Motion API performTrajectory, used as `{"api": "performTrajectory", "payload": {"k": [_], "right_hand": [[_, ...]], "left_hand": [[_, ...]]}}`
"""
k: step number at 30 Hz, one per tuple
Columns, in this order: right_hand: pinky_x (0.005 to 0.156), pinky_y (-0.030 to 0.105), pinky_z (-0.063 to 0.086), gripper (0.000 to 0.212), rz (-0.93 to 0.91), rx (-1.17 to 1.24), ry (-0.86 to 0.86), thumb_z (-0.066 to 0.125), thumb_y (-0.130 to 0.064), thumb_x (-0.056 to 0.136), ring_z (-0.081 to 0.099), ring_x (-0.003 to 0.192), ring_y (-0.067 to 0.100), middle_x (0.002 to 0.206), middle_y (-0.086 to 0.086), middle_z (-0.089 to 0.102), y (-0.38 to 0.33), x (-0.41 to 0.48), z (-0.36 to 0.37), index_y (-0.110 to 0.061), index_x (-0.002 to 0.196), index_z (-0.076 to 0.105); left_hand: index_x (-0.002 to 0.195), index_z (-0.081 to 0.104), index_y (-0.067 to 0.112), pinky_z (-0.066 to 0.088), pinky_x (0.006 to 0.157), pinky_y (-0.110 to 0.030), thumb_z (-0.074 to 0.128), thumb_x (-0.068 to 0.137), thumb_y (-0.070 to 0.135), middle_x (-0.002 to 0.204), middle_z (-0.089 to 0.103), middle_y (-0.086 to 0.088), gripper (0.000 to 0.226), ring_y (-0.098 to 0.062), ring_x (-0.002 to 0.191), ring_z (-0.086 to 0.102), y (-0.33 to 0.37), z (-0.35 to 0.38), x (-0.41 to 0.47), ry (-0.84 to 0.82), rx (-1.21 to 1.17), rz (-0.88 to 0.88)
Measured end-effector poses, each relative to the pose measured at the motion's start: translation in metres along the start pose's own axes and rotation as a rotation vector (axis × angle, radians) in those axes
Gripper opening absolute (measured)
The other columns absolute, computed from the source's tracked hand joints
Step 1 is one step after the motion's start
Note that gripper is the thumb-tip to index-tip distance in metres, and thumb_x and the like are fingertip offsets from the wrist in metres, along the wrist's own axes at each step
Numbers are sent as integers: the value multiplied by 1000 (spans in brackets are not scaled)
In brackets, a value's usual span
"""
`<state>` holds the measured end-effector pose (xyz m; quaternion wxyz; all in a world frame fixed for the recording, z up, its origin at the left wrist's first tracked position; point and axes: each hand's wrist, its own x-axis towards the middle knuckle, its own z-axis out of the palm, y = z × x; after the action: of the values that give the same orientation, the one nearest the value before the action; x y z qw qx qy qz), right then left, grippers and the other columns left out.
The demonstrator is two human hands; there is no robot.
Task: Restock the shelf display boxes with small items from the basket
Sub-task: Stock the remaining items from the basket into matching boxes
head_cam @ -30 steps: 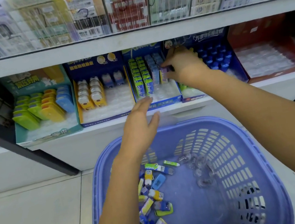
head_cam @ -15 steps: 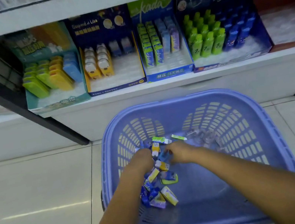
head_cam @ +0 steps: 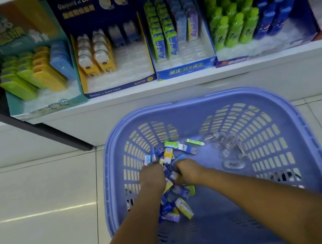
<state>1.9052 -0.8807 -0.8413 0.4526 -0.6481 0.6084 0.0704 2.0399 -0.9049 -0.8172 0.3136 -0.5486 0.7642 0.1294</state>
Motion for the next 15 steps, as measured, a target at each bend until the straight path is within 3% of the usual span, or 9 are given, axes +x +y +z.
{"api": "performTrajectory", "payload": {"k": [3, 7, 9, 12, 13, 15], "right_hand": [[61, 29, 34, 23, 45, 147, -4, 63, -17, 80, 45, 70, 18, 80, 11, 48, 9, -6, -10, -9, 69, 45], [60, 28, 42, 11, 93, 637, -30, 54, -11, 87, 51, 61, 16, 70, 9, 56, 14, -19, -44, -7, 77, 56], [58, 23, 43, 17, 72, 920, -70, 47, -1, 88, 50, 57, 12, 71, 8, 53, 12, -29, -66, -10, 76, 54], [65, 22, 48, 24, -22, 1131, -82, 43, 7, 88, 58, 66, 12, 79, 7, 63, 7, -48, -101, -6, 97, 62], [68, 22, 51, 26, -70, 1147, -82, 45, 7, 89, 62, 72, 13, 84, 7, 66, 5, -56, -113, -5, 105, 62], [76, 22, 54, 29, -157, 1140, -70, 47, 6, 91, 64, 85, 15, 95, 8, 67, -2, -70, -137, -2, 115, 58]], "left_hand": [[117, 54, 6, 48, 80, -36, 54, 94, 16, 112, 64, -12, 25, -27, 102, 61, -1, -2, 2, -58, -68, -19], [111, 61, 1, 50, 76, -36, 54, 91, 12, 110, 64, -19, 24, -29, 102, 63, -6, -28, 6, -189, -378, -91], [96, 62, 4, 50, 73, -36, 56, 91, 14, 93, 62, -19, 12, -31, 90, 64, -11, -44, 6, -212, -747, -119], [81, 56, 5, 53, 79, -39, 51, 94, 9, 76, 55, -12, 14, -22, 67, 58, -15, -70, -5, -342, -1484, -96], [82, 57, 4, 54, 78, -38, 48, 95, 9, 75, 56, -12, 17, -19, 65, 57, -15, -81, -9, -379, -1620, -55], [81, 57, 4, 56, 62, -31, 45, 96, 11, 69, 54, -9, 21, -16, 57, 51, -16, -102, -17, -390, -1760, 16]]}}
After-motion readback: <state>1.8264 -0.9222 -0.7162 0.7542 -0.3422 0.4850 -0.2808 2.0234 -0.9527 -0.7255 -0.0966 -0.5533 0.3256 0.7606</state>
